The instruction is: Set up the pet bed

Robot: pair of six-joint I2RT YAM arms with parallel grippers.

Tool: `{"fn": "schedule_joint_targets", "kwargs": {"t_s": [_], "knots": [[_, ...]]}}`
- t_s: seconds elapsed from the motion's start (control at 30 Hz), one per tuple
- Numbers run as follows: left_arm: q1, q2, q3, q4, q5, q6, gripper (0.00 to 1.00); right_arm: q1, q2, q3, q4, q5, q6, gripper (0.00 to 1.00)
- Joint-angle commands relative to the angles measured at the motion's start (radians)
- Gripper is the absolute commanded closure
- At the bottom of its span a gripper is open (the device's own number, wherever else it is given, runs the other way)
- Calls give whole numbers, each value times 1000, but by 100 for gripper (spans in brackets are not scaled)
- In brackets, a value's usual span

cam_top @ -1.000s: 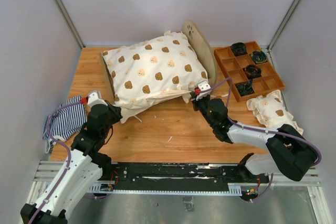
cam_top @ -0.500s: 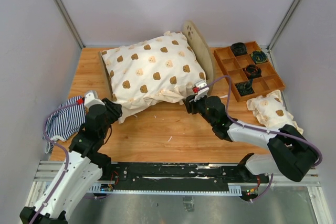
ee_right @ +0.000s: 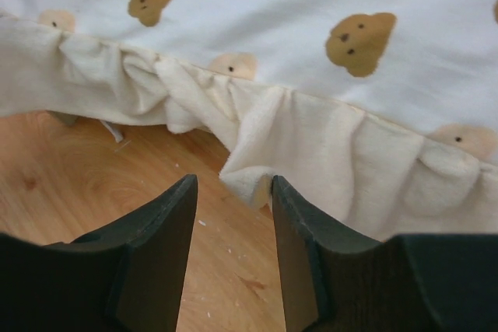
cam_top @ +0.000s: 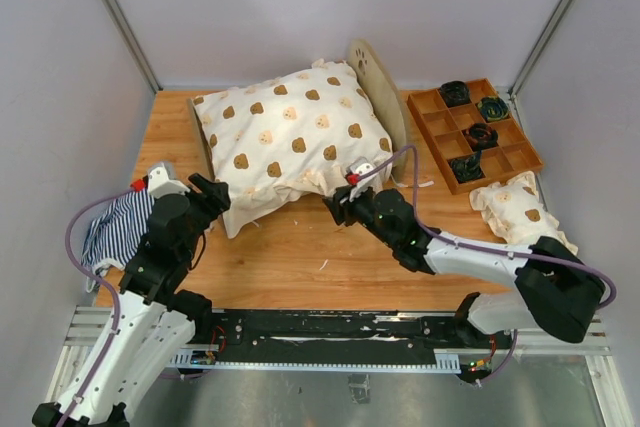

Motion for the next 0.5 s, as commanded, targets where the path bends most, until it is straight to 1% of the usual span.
{"fn": "schedule_joint_targets", "kwargs": {"t_s": [0.0, 0.1, 0.13, 0.23, 0.3, 0.47], "knots": [[4, 14, 34, 29, -11, 91, 30, 102, 68, 50, 114, 58, -59, 56], [5, 6, 35, 40, 12, 129, 23, 159, 161, 98, 147, 77, -78, 58], [5, 0, 30, 43, 21, 143, 19, 174, 192, 114, 160, 84, -81, 58], [5, -17, 20, 36, 39, 170, 12, 206, 279, 165, 191, 108, -102, 58], [4, -31, 19, 24, 43, 188, 10, 218, 327, 200, 190, 134, -110, 58], [6, -81, 10, -3, 37, 233, 10, 221, 396, 246, 221, 246, -147, 55]]}}
